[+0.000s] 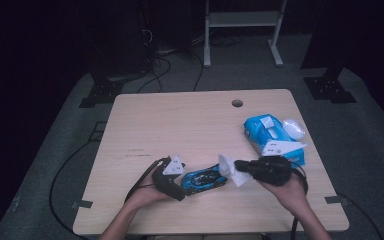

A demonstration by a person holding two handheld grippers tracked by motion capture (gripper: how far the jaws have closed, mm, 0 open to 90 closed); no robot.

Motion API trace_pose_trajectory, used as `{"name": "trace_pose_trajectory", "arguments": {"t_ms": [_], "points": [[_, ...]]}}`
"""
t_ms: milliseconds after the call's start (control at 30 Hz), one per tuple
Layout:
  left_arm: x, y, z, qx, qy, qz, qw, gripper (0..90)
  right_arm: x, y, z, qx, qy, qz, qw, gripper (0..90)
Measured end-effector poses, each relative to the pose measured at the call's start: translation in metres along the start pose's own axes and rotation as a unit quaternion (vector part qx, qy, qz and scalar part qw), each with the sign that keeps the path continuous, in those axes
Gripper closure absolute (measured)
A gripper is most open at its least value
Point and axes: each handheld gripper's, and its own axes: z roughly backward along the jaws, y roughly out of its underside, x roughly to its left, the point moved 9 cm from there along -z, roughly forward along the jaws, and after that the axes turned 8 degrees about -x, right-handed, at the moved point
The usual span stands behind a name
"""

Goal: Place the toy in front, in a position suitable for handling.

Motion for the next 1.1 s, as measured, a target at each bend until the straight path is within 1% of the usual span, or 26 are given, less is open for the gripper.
{"name": "trace_pose_trajectory", "arguments": {"t_ms": [67, 100, 167, 233, 300, 367, 400, 433, 467, 533, 600, 700, 767, 800, 867, 933, 1033, 1100], "points": [[0.0, 0.001, -0.001, -0.002, 0.007, 0.004, 1.0, 12.6, 0.002, 0.012, -0.017, 0.032, -0.012, 0.0, 0.9994, 86.4], [-0.001, 0.001, -0.001, -0.002, 0.009, 0.006, 0.9999, 12.6, 0.001, 0.018, -0.025, 0.047, -0.012, 0.0, 0.9988, 86.3], [-0.001, 0.001, -0.002, -0.004, 0.011, 0.01, 0.9999, 12.7, -0.003, 0.03, -0.04, 0.079, 0.0, 0.015, 0.9968, 86.2], [-0.002, 0.003, -0.002, 0.0, 0.014, 0.009, 0.9999, 12.9, -0.005, 0.037, -0.053, 0.092, 0.001, 0.019, 0.9956, 85.1], [-0.003, 0.005, -0.003, 0.004, 0.021, 0.01, 0.9997, 13.2, -0.01, 0.044, -0.063, 0.11, 0.019, 0.038, 0.993, 81.7], [-0.004, 0.007, -0.004, 0.009, 0.026, 0.011, 0.9996, 13.5, -0.013, 0.046, -0.071, 0.107, 0.02, 0.034, 0.9935, 78.2], [-0.004, 0.007, -0.004, 0.009, 0.03, 0.014, 0.9994, 13.5, -0.013, 0.046, -0.074, 0.107, 0.022, 0.035, 0.9934, 74.8], [-0.005, 0.007, -0.005, 0.006, 0.033, 0.017, 0.9993, 13.7, -0.013, 0.046, -0.076, 0.101, 0.022, 0.033, 0.9941, 69.0], [-0.005, 0.007, -0.005, 0.006, 0.035, 0.019, 0.9992, 14.0, -0.013, 0.046, -0.079, 0.098, 0.021, 0.029, 0.9945, 67.6], [-0.005, 0.008, -0.005, 0.009, 0.037, 0.02, 0.9991, 14.0, -0.014, 0.05, -0.082, 0.105, 0.027, 0.036, 0.9934, 61.4], [-0.006, 0.01, -0.006, 0.012, 0.039, 0.022, 0.9989, 14.0, -0.014, 0.053, -0.085, 0.105, 0.027, 0.031, 0.9936, 58.0], [-0.006, 0.011, -0.008, 0.016, 0.042, 0.023, 0.9987, 14.0, -0.014, 0.055, -0.085, 0.097, 0.027, 0.028, 0.9945, 56.7], [-0.006, 0.012, -0.009, 0.018, 0.045, 0.025, 0.9985, 14.2, -0.014, 0.057, -0.085, 0.093, 0.027, 0.032, 0.9948, 57.1], [-0.006, 0.013, -0.009, 0.018, 0.046, 0.025, 0.9985, 15.6, -0.014, 0.058, -0.085, 0.089, 0.029, 0.029, 0.9952, 58.5], [-0.006, 0.014, -0.01, 0.019, 0.046, 0.023, 0.9985, 18.7, -0.015, 0.06, -0.085, 0.086, 0.034, 0.031, 0.9952, 63.7], [-0.006, 0.014, -0.01, 0.018, 0.046, 0.021, 0.9985, 22.7, -0.016, 0.062, -0.084, 0.09, 0.037, 0.037, 0.9946, 69.1], [-0.007, 0.013, -0.011, 0.015, 0.042, 0.018, 0.9988, 23.5, -0.017, 0.064, -0.081, 0.093, 0.039, 0.031, 0.9943, 76.3], [-0.008, 0.012, -0.012, 0.012, 0.04, 0.01, 0.9991, 24.2, -0.016, 0.065, -0.081, 0.094, 0.04, 0.038, 0.994, 80.6]]}}
